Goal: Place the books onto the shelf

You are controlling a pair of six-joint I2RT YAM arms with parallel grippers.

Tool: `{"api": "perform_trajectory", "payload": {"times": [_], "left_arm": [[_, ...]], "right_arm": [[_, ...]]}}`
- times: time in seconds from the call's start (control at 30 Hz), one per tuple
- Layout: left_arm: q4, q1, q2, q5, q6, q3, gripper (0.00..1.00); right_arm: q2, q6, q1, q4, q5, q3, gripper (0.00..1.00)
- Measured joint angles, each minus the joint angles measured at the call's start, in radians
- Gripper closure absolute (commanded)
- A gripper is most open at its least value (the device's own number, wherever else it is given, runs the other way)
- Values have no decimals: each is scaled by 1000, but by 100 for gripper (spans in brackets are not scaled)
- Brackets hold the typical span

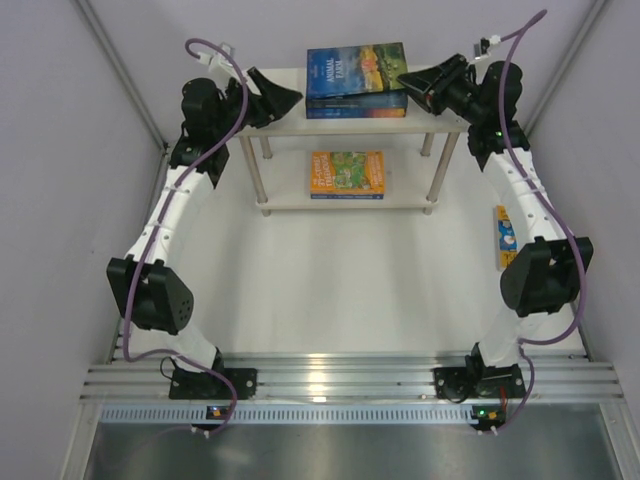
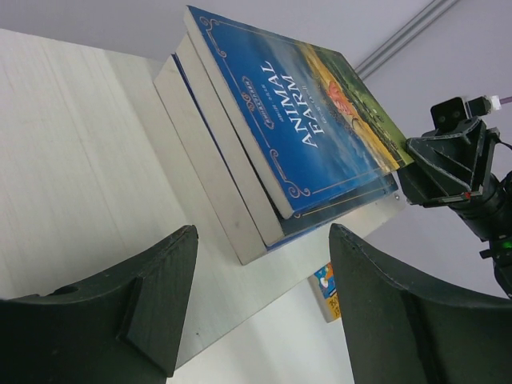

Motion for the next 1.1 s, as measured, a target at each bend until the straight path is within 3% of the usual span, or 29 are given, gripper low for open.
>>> {"api": "perform_trajectory", "payload": {"times": [0.03,0.13,0.47,0.7,1.1], "left_arm": [[0,0,5,0,0,0,28],[0,0,23,0,0,0,28],[8,0,29,2,0,1,28],[8,0,29,4,0,1,29],[8,0,29,5,0,1,29]], "right_arm": [[0,-14,0,-21,6,0,67],[0,-47,0,-52,16,3,61],[-10,-158,0,-146,52,44,61],[-13,-196,0,-206,74,62,79],[-23,-201,0,-239,78,62,90]]}}
